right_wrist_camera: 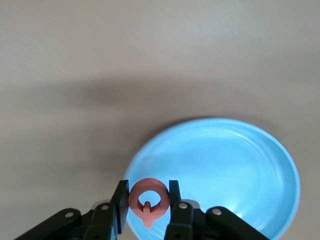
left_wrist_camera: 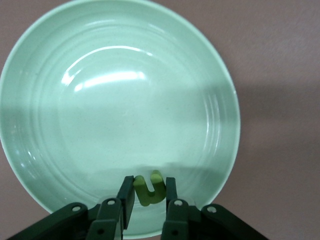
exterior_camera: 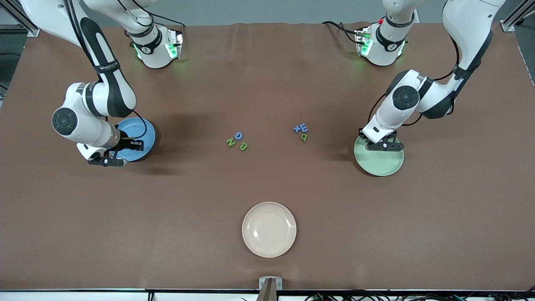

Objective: Sort uppercase to blue plate, lowercase to green plate
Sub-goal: 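Open the right gripper to drop the pink Q on the blue plate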

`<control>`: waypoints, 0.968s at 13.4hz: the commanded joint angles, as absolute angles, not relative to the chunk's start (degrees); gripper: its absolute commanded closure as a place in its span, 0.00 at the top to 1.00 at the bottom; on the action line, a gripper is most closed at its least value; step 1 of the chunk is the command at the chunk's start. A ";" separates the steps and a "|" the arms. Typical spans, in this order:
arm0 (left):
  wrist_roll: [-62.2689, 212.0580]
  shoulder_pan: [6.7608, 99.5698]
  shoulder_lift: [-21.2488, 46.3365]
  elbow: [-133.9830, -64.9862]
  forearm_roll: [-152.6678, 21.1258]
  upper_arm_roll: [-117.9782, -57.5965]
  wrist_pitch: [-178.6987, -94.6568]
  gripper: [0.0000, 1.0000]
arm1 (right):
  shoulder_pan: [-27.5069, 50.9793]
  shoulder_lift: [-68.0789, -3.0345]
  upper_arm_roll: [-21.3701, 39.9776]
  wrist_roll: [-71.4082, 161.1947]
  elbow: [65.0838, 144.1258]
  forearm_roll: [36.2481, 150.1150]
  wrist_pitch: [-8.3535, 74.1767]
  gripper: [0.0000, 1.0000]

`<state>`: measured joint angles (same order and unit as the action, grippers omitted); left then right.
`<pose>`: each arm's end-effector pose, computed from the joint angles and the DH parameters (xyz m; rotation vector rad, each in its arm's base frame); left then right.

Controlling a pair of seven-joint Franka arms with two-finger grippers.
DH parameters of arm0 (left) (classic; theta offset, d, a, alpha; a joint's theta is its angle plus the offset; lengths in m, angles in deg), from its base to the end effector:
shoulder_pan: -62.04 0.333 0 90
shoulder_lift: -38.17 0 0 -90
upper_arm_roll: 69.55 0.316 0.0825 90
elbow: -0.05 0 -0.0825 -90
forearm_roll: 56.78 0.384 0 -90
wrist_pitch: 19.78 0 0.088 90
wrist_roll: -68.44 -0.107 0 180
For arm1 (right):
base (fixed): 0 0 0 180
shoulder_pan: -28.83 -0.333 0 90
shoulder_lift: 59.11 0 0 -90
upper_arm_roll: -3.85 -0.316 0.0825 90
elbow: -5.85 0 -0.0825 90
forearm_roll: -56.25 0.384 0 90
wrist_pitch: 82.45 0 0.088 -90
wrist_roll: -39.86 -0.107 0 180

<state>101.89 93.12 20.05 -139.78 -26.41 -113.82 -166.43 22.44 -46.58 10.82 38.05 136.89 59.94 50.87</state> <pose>0.4567 -0.1317 0.2048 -3.0690 0.1343 0.0508 0.5112 -0.0049 0.2435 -3.1119 0.1394 0.2761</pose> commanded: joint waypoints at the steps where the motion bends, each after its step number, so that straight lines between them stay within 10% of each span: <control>1: 101.14 94.38 20.24 -141.01 -24.70 -114.73 -168.49 0.17 | 25.40 -48.21 9.57 38.54 139.97 58.80 52.03 0.68; 2: 101.14 94.38 20.24 -141.01 -24.61 -114.73 -168.49 0.19 | 25.49 -48.12 9.57 38.54 140.05 58.80 52.38 1.00; 4: 101.05 94.38 20.24 -140.93 -24.61 -114.73 -168.49 0.68 | 25.06 -48.30 9.48 37.15 139.97 58.88 51.68 1.00; 6: 101.14 94.38 20.59 -140.49 -24.61 -114.73 -168.40 0.93 | 23.40 -48.73 9.22 32.42 139.97 58.88 51.59 1.00; 13: 107.53 91.76 18.31 -133.73 -25.31 -120.61 -166.74 0.99 | 11.19 -48.12 9.13 14.14 139.35 62.39 55.18 1.00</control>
<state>104.10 93.08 19.90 -136.33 -25.51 -118.97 -168.15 14.18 -46.98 8.91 19.00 138.66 60.49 53.77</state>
